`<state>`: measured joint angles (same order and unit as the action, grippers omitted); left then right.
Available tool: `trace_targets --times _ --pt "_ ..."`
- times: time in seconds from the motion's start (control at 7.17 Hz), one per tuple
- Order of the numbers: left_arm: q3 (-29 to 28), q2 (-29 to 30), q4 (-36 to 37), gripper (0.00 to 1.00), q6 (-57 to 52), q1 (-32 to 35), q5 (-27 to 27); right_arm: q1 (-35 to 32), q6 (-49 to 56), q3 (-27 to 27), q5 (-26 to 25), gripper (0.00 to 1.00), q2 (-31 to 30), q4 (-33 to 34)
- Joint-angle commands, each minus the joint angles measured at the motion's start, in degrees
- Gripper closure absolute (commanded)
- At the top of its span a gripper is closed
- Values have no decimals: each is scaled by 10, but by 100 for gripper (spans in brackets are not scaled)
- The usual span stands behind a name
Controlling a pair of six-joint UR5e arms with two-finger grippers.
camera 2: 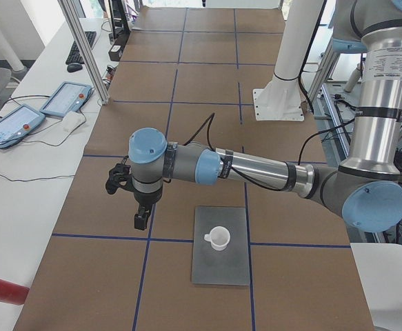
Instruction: Place cup on laptop
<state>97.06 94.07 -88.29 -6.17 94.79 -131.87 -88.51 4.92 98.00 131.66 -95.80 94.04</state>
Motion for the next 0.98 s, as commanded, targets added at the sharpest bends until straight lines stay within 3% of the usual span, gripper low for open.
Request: trace_targets --times 0.0,0.42,0.84 --pt "-4 -18 2 0 -1 1 -3 0 0 -1 0 0 0 0" --pt "8 -81 -5 0 -3 2 -18 -1 1 0 0 0 0 0" --pt "6 -84 0 0 -1 1 -18 0 0 0 0 0 0 0"
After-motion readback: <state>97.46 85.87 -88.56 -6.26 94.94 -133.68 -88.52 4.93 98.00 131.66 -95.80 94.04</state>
